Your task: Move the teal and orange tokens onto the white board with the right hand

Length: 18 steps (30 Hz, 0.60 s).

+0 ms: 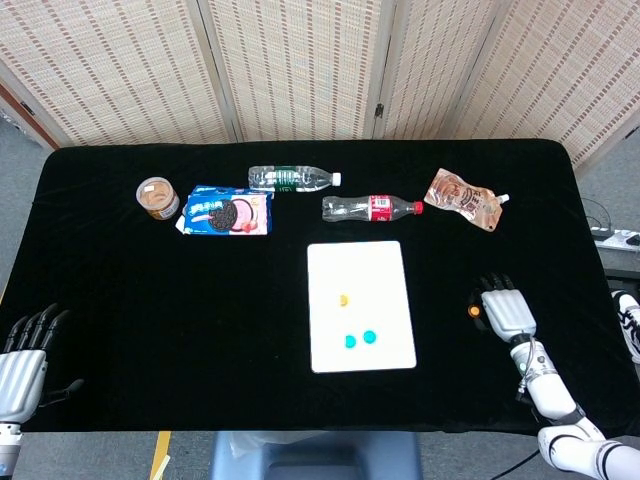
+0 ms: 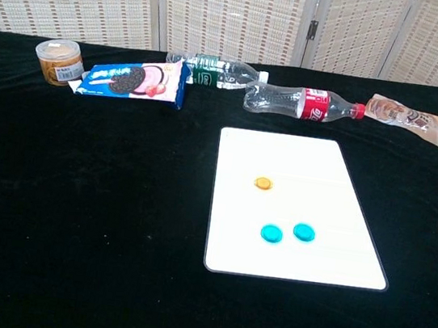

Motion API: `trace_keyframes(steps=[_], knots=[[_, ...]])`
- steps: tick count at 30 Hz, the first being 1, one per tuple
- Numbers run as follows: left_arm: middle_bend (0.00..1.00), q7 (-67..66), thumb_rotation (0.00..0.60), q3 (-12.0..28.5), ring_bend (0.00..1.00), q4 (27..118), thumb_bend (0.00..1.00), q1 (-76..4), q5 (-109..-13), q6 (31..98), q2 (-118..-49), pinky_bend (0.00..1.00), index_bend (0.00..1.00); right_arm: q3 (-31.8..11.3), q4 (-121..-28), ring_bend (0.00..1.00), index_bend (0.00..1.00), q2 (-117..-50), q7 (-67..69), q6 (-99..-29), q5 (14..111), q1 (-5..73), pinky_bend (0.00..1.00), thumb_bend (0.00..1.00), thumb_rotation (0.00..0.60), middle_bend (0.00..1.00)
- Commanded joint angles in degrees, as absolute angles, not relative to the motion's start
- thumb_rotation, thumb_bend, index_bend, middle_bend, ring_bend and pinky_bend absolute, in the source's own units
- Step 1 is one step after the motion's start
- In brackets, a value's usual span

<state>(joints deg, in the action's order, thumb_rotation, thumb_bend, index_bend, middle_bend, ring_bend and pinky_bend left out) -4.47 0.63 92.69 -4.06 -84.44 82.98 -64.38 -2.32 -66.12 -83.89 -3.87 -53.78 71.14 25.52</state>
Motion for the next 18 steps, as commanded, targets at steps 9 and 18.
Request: trace_keyframes(steps=[9, 18], knots=[[0.00, -4.0, 0.600, 0.6, 0.00, 92.3, 0.12, -3.8, -84.4, 83.2, -64.5, 0.00, 0.00, -3.3, -66.4, 0.06, 0.49, -83.9, -4.6, -54.1, 71.2, 25.4, 0.00, 0.44, 0.600, 0.21], [0.00, -4.0, 0.600, 0.7, 0.00, 92.4, 0.12, -3.9, -84.5, 83.3, -64.3, 0.00, 0.00, -4.6, -71.0, 0.06, 0.49, -80.6, -6.2, -55.4, 72.2, 26.1, 0.00, 0.44, 0.600, 0.21]])
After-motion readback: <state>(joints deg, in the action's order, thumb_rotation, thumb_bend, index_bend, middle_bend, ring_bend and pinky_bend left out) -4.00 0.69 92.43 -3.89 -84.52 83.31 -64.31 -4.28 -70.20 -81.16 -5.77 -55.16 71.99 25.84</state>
